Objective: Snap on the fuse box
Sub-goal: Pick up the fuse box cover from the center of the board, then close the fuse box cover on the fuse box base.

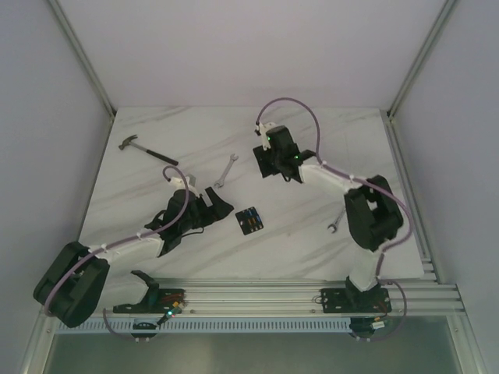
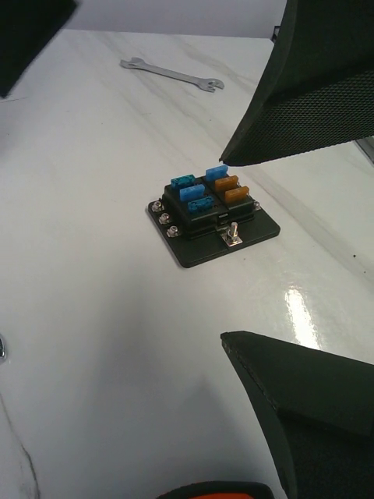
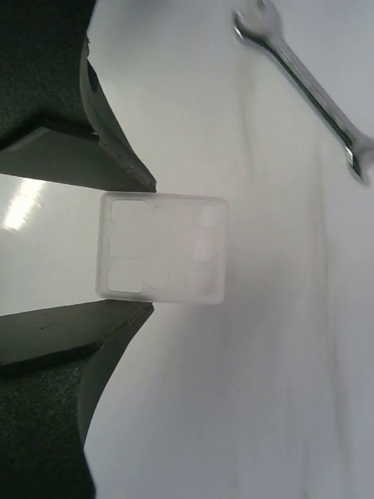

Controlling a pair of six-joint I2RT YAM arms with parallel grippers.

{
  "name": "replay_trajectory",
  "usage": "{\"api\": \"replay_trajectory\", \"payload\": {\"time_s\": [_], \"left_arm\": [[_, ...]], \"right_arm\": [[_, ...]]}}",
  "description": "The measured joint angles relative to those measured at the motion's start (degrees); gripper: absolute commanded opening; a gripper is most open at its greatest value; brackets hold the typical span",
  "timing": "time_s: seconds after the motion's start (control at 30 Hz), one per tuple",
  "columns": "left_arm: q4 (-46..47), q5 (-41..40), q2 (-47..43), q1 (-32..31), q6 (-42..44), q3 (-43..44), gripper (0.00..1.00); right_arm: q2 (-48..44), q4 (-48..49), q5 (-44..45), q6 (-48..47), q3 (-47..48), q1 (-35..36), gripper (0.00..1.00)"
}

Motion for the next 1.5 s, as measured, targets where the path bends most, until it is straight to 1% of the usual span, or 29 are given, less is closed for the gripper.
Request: {"api": "replay_trajectory", "payload": {"time_s": [0.13,0.27,0.43,0.67,0.77,1.03,1.27,1.33,1.43,1.5], "left_arm": [[-0.4,-0.4,-1.6,0.0,-0.2,-0.8,0.99],[-1.0,-1.1,-3.0,0.0,-0.5,-1.4,1.0],[-2.0,-1.9,-4.3,0.1,-1.1,-2.4,1.0],[-3.1,-2.7,-6.2,0.1,-1.6,-3.0,1.0],[-3.4,-2.8,-6.9,0.1,-1.8,-3.2,1.0],[-3.8,-2.8,-7.2,0.1,-1.8,-3.3,1.0],[-3.8,-2.8,-7.2,0.1,-1.8,-3.4,1.0],[-3.8,-2.8,-7.2,0.1,-1.8,-3.4,1.0],[-3.8,-2.8,-7.2,0.1,-2.0,-3.4,1.0],[-3.8,-2.8,-7.2,0.1,-2.2,-3.4,1.0]], "right_arm": [[-10.3,-0.3,3.4,5.7,-9.4,5.7,0.46],[-16.7,-1.7,6.2,10.7,-15.9,11.4,0.46],[-19.9,-2.7,9.4,15.9,-20.6,18.0,0.47],[-19.8,-2.8,13.4,20.8,-22.7,24.6,0.48],[-19.4,-2.6,14.7,21.9,-22.7,25.8,0.48],[-16.0,-1.9,16.9,23.2,-22.8,26.3,0.51],[-13.9,-1.1,17.1,23.5,-22.8,27.1,0.59],[-13.7,-0.8,17.1,23.5,-22.8,27.1,0.6],[-13.7,-0.7,17.1,23.5,-22.9,27.1,0.64],[-13.7,-0.7,17.1,23.5,-23.1,27.1,0.66]]}}
